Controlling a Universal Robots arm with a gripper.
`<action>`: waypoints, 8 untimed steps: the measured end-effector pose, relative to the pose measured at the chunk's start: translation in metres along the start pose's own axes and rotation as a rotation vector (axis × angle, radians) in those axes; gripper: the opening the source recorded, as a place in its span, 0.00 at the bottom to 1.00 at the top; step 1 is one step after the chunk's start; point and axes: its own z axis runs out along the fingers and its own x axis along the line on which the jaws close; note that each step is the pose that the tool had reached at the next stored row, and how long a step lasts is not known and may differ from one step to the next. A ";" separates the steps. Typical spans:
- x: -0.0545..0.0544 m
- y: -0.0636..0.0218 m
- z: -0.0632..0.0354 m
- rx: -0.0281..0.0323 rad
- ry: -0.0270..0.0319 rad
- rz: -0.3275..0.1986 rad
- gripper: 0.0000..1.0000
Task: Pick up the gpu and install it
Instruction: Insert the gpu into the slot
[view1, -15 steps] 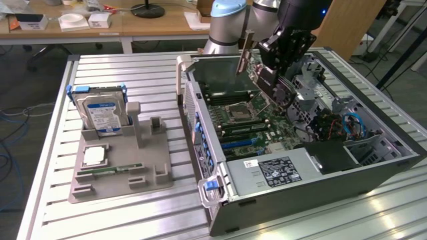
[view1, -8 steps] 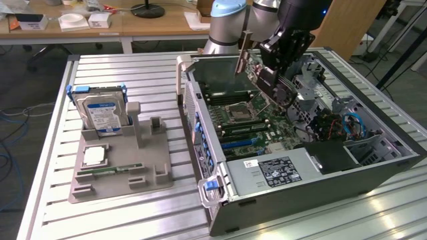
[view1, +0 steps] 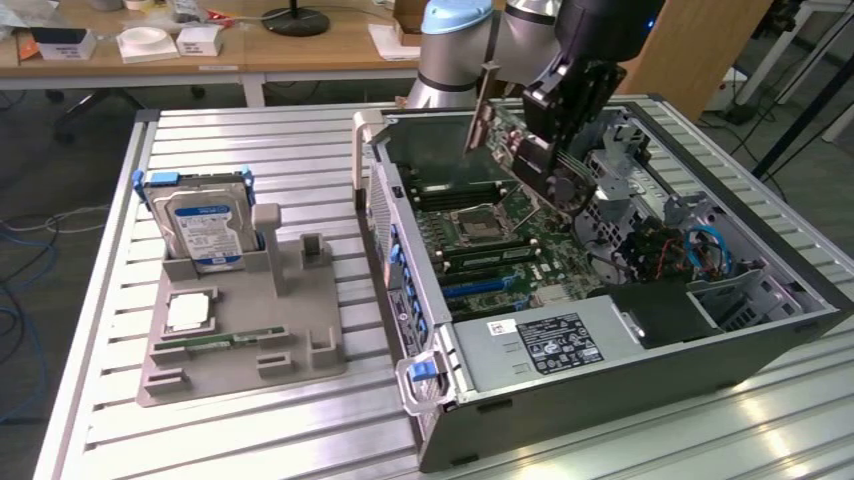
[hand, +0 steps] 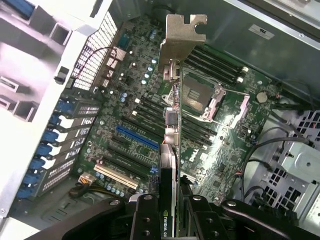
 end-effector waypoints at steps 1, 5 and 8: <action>0.000 0.0000 0.0001 0.0001 0.0002 -0.009 0.26; 0.000 0.0000 0.0003 0.0004 0.0007 -0.042 0.26; 0.000 0.0000 0.0005 0.0006 0.0012 -0.067 0.26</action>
